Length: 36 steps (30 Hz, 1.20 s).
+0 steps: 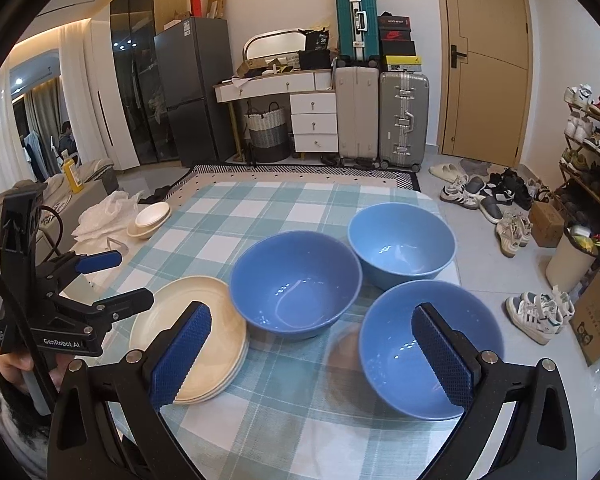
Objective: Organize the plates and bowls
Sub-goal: 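Withdraw both tools from the plate stack toward the light-blue bowls, then move both open tools to the rim of a large light-blue bowl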
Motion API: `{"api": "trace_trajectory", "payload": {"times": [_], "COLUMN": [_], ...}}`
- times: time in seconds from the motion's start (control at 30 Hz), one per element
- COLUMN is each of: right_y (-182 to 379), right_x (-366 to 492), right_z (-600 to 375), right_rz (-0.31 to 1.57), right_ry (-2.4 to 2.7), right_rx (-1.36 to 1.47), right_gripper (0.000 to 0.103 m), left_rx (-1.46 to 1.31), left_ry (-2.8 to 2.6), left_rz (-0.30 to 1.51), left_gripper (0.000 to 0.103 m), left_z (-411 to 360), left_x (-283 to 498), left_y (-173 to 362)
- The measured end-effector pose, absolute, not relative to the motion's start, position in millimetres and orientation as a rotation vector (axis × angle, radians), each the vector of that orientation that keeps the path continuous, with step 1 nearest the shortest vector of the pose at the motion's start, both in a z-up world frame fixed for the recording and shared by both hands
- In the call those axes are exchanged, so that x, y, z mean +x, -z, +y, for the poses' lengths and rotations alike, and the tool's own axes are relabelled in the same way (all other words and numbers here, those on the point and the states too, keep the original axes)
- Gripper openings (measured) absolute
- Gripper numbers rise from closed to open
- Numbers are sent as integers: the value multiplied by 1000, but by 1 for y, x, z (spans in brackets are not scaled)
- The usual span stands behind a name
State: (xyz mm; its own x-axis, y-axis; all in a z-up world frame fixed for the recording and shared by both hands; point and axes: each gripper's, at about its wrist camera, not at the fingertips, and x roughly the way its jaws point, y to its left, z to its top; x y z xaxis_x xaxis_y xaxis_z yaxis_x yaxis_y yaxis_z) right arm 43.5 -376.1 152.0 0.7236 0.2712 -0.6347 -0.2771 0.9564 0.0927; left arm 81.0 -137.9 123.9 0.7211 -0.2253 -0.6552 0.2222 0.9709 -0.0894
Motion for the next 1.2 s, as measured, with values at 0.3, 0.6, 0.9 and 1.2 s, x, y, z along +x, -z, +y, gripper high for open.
{"api": "trace_trajectory", "payload": {"times": [0.3,0.6,0.9,1.2], "right_y": [-176,-202,-209,-187], "right_x": [36,48,70,112], "right_z": [-418,-449,-474,-474], "right_rz": [667,628,640,677], "right_ry": [-250,-201,-169,-157], "right_rx": [24,59,74,65], "right_gripper": [102,102,102,102], "left_rx": [10,0,-7,-13], "left_ry": [276,291,285,287], "left_rz": [706,711,747,776], "left_gripper": [101,101,101,101], "left_z": [-168,-181,-190,-195], "left_x": [99,136,185,236], "left_y": [-147,-154,-149,-133]}}
